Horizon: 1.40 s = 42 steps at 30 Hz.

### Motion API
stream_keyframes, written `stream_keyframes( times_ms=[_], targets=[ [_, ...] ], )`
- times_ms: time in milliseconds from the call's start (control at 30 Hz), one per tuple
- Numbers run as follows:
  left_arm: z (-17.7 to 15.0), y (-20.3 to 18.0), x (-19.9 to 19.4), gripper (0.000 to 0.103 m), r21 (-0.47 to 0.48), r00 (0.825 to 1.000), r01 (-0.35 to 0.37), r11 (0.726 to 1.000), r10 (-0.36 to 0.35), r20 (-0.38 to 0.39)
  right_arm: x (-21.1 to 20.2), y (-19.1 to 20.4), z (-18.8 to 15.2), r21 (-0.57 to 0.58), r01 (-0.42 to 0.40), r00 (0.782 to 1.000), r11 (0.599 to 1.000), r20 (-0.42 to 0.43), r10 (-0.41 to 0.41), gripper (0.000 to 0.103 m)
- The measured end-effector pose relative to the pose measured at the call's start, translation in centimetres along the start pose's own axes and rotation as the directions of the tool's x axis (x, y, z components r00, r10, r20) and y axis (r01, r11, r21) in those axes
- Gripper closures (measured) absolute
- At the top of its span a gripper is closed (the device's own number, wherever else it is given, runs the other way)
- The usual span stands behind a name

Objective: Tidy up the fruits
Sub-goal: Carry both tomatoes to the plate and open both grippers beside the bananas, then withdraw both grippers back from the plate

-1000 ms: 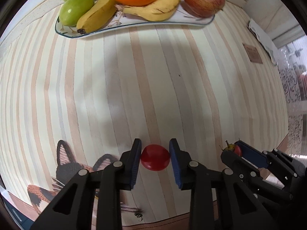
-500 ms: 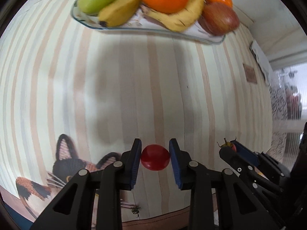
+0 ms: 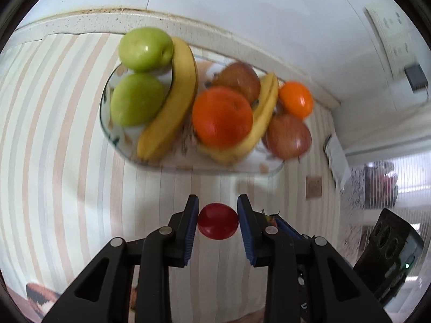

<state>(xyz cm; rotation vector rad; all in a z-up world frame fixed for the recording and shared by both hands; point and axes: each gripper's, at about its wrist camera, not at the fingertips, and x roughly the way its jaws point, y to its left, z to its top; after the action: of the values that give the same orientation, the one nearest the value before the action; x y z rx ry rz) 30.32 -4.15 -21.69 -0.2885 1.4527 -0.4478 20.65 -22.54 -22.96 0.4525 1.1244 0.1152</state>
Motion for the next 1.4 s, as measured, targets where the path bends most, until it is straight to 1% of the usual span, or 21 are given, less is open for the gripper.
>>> stream_keyframes(
  times_ms=[100, 200, 233, 333, 467, 633, 767, 800, 1100, 1167, 1267, 1333, 1400],
  targets=[
    [1.5, 0.1, 1.2, 0.076, -0.016, 1.0, 0.005, 1.0, -0.005, 0.001, 1.1, 0.6, 1.8, -0.023, -0.023, 0.999, 0.999, 0.024, 0.023, 0.075],
    [2.6, 0.8, 1.9, 0.076, -0.04, 1.0, 0.011, 0.999, -0.011, -0.006, 2.3, 1.1, 2.8, -0.048, -0.032, 0.999, 0.998, 0.022, 0.033, 0.075],
    [2.8, 0.5, 2.5, 0.076, -0.045, 1.0, 0.009, 0.999, -0.009, -0.008, 2.7, 1.2, 3.0, -0.051, -0.04, 0.999, 0.998, 0.018, 0.041, 0.075],
    [3.2, 1.2, 2.5, 0.076, -0.053, 1.0, -0.005, 0.999, 0.005, 0.0, 3.8, 1.7, 3.5, -0.067, -0.038, 0.999, 0.997, 0.008, 0.039, 0.075],
    [3.5, 1.4, 2.6, 0.076, -0.048, 0.999, -0.035, 0.998, 0.036, 0.015, 4.8, 2.6, 3.3, -0.093, -0.02, 1.0, 0.995, 0.001, 0.02, 0.075],
    [3.6, 1.6, 2.6, 0.076, -0.034, 0.998, -0.059, 0.998, 0.06, 0.028, 5.7, 2.7, 3.0, -0.097, -0.005, 1.0, 0.995, 0.008, 0.006, 0.075],
    [3.8, 1.9, 2.2, 0.075, -0.048, 0.998, -0.059, 0.997, 0.061, 0.03, 6.7, 3.7, 2.8, -0.122, 0.005, 1.0, 0.993, 0.008, -0.005, 0.075],
    [3.9, 2.0, 2.0, 0.073, -0.054, 0.998, -0.061, 0.997, 0.063, 0.031, 6.8, 3.9, 2.7, -0.129, 0.007, 1.0, 0.992, 0.011, -0.006, 0.075],
    [3.8, 2.2, 1.4, 0.07, -0.055, 0.989, -0.133, 0.99, 0.136, 0.049, 7.6, 5.1, 2.7, -0.166, 0.063, 0.997, 0.984, 0.063, -0.053, 0.074],
    [3.7, 2.4, 1.1, 0.07, -0.051, 0.986, -0.152, 0.987, 0.154, 0.057, 7.8, 5.0, 2.7, -0.159, 0.077, 0.995, 0.984, 0.068, -0.066, 0.072],
    [3.6, 2.6, 0.8, 0.068, -0.039, 0.981, -0.175, 0.984, 0.178, 0.071, 7.6, 4.6, 2.6, -0.145, 0.065, 0.995, 0.987, 0.083, -0.054, 0.064],
    [3.5, 2.6, 0.6, 0.061, -0.035, 0.979, -0.186, 0.982, 0.188, 0.079, 7.3, 4.5, 2.5, -0.139, 0.073, 0.993, 0.988, 0.102, -0.059, 0.049],
    [3.4, 2.8, 0.2, 0.057, -0.032, 0.977, -0.191, 0.981, 0.193, 0.086, 7.0, 4.3, 2.5, -0.124, 0.067, 0.992, 0.99, 0.112, -0.053, 0.043]
  ],
)
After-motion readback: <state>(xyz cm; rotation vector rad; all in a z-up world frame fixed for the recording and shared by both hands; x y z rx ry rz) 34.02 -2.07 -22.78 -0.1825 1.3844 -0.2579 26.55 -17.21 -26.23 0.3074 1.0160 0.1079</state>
